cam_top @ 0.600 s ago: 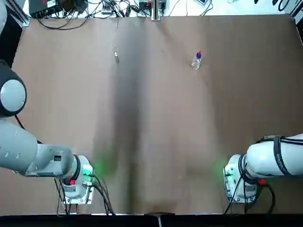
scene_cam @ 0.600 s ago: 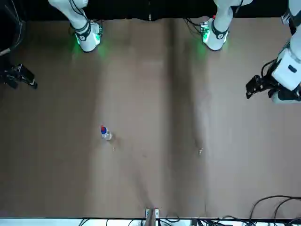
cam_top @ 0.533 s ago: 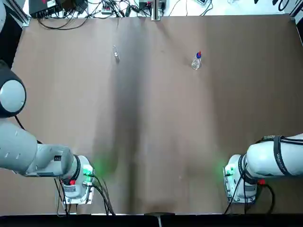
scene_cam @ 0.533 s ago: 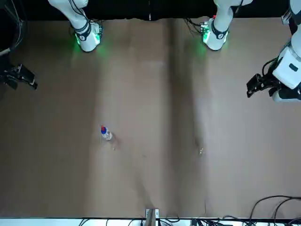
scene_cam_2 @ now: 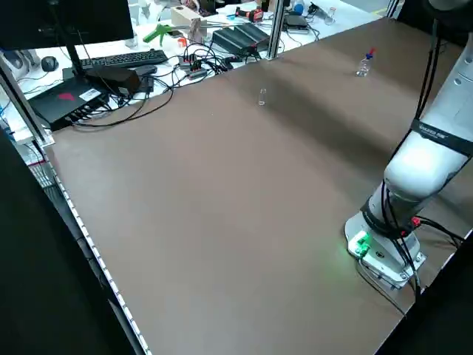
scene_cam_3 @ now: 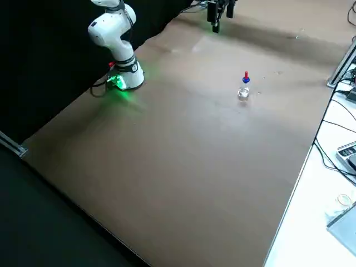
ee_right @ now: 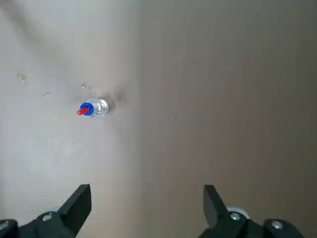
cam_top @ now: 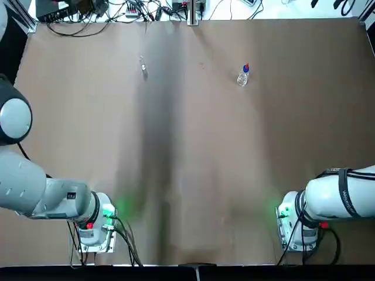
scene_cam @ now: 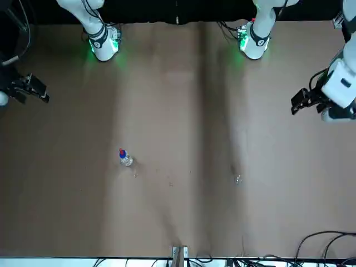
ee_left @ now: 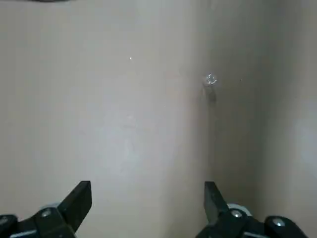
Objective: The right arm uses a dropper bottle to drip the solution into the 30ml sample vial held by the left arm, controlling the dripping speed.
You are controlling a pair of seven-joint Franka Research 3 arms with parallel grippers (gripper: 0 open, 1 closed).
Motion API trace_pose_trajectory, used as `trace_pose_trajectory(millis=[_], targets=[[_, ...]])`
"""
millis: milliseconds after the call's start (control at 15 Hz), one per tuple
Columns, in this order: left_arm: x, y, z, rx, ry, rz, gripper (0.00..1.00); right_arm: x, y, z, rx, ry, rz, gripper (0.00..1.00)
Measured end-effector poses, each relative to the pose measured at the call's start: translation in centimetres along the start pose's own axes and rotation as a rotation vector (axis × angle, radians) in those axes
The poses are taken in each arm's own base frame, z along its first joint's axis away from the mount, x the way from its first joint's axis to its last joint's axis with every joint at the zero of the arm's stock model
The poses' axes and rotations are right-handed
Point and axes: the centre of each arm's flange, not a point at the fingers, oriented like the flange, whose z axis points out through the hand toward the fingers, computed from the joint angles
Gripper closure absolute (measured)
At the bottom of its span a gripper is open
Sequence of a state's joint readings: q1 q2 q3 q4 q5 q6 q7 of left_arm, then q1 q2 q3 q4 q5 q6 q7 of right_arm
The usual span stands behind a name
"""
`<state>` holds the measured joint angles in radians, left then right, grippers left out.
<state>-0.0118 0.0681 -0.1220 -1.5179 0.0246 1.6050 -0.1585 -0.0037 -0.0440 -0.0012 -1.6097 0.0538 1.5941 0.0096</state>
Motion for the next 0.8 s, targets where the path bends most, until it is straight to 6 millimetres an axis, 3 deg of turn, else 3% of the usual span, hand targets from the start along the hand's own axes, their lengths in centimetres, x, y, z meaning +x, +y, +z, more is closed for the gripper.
trace_pose_trajectory(millis=[133, 267, 333, 400, 533, 800], targets=[[0.9, -0.1, 2.0, 0.003, -0.029, 0.006, 0.00, 0.0, -1.6, 0.6, 0.002, -0.012, -0.030, 0.00], [2.4, -0.3, 4.8, 0.035, -0.046, 0.062, 0.00, 0.5, -3.9, 2.6, 0.004, -0.036, -0.060, 0.00], [3.1, -0.5, 6.0, 0.055, -0.053, 0.119, 0.00, 1.0, -5.1, 4.1, 0.009, -0.048, -0.062, 0.00], [3.9, -0.7, 7.8, 0.065, -0.074, 0.261, 0.00, 2.4, -7.1, 7.7, 0.048, -0.082, -0.062, 0.01], [4.2, -1.6, 8.5, 0.058, -0.090, 0.411, 0.00, 3.9, -8.2, 11.2, 0.100, -0.111, -0.052, 0.01], [5.7, -5.9, 9.5, 0.046, -0.062, 0.655, 0.00, 6.1, -10.9, 16.7, 0.116, -0.116, -0.049, 0.02]])
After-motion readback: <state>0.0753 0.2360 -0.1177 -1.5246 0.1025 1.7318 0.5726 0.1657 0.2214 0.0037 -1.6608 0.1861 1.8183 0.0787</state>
